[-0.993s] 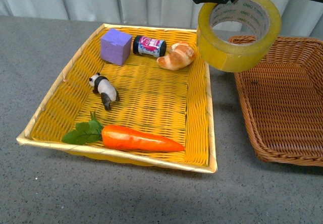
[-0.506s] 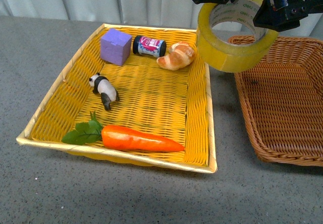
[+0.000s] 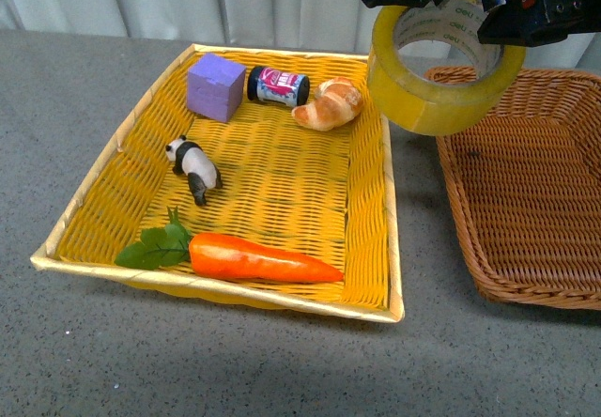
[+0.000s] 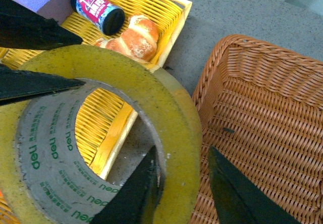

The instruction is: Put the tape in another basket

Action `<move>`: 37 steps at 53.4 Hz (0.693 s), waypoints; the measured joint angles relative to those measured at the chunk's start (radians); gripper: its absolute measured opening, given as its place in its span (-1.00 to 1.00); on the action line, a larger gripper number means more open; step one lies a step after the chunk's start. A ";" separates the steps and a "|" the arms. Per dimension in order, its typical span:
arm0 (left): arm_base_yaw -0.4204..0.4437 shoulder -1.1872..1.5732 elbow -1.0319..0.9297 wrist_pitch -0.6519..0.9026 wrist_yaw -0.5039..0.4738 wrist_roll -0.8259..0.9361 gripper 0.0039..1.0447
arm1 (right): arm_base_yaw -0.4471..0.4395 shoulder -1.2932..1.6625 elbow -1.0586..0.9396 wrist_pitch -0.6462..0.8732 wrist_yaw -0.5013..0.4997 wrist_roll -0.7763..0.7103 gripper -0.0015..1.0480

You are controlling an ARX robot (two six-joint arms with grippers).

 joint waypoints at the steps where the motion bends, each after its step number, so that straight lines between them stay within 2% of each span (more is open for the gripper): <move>1: 0.000 0.000 0.000 0.000 0.001 0.000 -0.76 | 0.001 0.000 0.001 -0.001 -0.002 0.002 -0.47; 3: 0.000 0.000 0.000 0.000 0.001 -0.001 -0.76 | 0.002 0.000 0.003 -0.004 -0.001 0.008 -0.59; 7: 0.000 0.000 0.000 0.000 0.004 -0.008 -0.76 | 0.002 0.003 0.008 -0.007 0.005 0.021 -0.70; 17: -0.001 0.000 0.001 0.000 0.004 -0.012 -0.76 | 0.002 0.005 0.010 -0.008 0.008 0.028 -0.72; 21: -0.010 -0.003 -0.022 0.084 -0.058 -0.065 -0.76 | -0.004 0.011 0.020 -0.005 0.025 0.027 -0.72; 23: -0.016 -0.009 -0.038 0.122 -0.080 -0.094 -0.61 | -0.011 0.015 0.030 -0.002 0.031 0.026 -0.72; 28: -0.012 -0.028 -0.060 0.157 -0.085 -0.134 -0.36 | -0.021 0.022 0.032 0.001 0.042 0.025 -0.72; 37: 0.030 -0.096 -0.127 0.286 -0.158 -0.241 0.15 | -0.071 0.068 0.031 0.008 0.057 0.023 -0.72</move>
